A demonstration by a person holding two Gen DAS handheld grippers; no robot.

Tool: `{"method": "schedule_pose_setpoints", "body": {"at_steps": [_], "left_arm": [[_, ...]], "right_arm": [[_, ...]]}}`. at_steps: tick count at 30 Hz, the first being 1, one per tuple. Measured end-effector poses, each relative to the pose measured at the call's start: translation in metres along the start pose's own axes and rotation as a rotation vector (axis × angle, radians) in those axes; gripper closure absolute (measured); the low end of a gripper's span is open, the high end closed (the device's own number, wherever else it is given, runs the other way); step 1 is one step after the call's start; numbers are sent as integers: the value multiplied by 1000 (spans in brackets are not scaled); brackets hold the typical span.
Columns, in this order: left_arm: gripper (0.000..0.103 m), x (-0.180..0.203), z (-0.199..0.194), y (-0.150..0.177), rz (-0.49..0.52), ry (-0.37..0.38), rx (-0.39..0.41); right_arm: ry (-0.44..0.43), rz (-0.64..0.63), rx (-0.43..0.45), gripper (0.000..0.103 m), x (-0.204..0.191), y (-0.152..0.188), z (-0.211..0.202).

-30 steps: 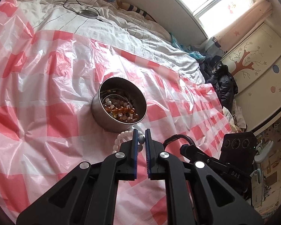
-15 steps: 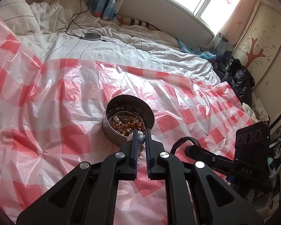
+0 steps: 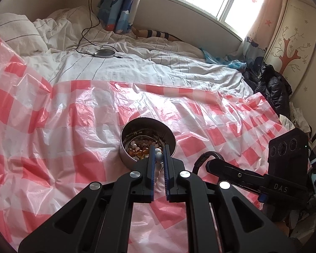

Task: Organize jewelry
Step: 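Lower the white bracelet into the tin and open the left gripper while the right gripper carries the black bracelet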

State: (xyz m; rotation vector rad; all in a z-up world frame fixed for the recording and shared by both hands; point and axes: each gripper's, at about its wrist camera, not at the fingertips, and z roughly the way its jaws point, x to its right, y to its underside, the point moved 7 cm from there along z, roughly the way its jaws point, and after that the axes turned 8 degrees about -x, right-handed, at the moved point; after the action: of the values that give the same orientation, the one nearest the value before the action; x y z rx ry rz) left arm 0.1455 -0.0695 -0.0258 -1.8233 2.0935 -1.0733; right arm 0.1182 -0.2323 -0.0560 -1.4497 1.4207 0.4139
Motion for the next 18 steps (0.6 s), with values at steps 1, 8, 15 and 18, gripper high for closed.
{"method": "schedule_pose_setpoints", "body": {"at_steps": [1, 8, 15, 18], "left_arm": [[96, 1, 0, 0, 0, 0, 3], [96, 5, 0, -4, 7, 0, 20], [96, -4, -5, -9, -27, 14, 48], [96, -8, -4, -10, -47, 18, 50]], "right_arm": [[1, -3, 1, 89, 0, -1, 1], [0, -11, 2, 89, 0, -5, 3], [-5, -9, 10, 89, 0, -9, 2], [-10, -11, 16, 89, 0, -10, 0]]}}
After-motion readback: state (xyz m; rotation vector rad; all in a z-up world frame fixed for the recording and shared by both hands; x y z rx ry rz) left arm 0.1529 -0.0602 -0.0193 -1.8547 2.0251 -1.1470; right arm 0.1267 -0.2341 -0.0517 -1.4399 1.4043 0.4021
